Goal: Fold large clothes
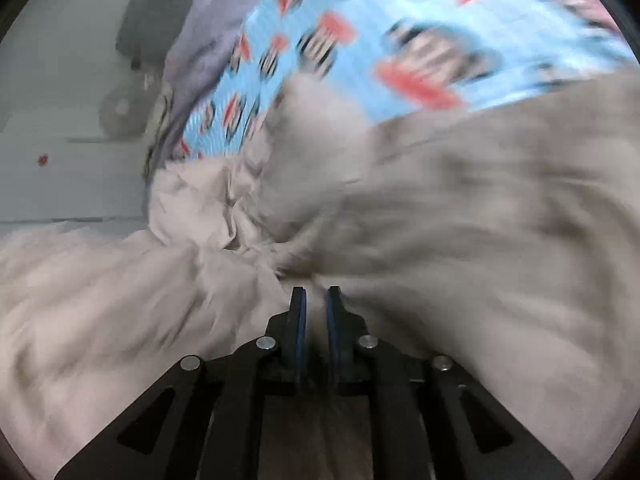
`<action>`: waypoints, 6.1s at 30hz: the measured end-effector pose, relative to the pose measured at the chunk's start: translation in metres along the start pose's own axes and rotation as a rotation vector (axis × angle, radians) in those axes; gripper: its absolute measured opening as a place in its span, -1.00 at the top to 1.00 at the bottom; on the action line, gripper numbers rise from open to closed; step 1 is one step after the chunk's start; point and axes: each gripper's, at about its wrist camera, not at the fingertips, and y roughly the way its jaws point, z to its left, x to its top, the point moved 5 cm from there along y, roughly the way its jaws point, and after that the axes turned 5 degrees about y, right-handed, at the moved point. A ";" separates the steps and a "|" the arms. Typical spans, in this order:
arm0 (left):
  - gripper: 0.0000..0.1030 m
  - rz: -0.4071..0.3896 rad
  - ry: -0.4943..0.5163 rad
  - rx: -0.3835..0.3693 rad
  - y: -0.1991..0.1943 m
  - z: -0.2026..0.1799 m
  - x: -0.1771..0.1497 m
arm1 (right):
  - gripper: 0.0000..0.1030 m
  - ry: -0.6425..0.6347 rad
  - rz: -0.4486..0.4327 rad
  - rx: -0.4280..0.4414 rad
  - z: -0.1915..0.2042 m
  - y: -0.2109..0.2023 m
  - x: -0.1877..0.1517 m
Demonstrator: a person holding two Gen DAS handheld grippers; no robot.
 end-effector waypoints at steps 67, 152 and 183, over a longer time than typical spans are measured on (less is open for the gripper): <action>-0.80 -0.143 0.163 0.409 0.179 0.009 0.132 | -0.29 -0.024 -0.238 -0.210 -0.097 -0.163 -0.030; -1.00 -0.061 -0.543 -0.506 0.185 0.131 -0.006 | -0.99 0.003 0.219 0.104 -0.134 -0.041 0.026; -0.77 -0.228 -0.426 -0.397 0.002 0.301 -0.041 | -0.96 -0.044 0.206 0.290 0.084 0.065 -0.079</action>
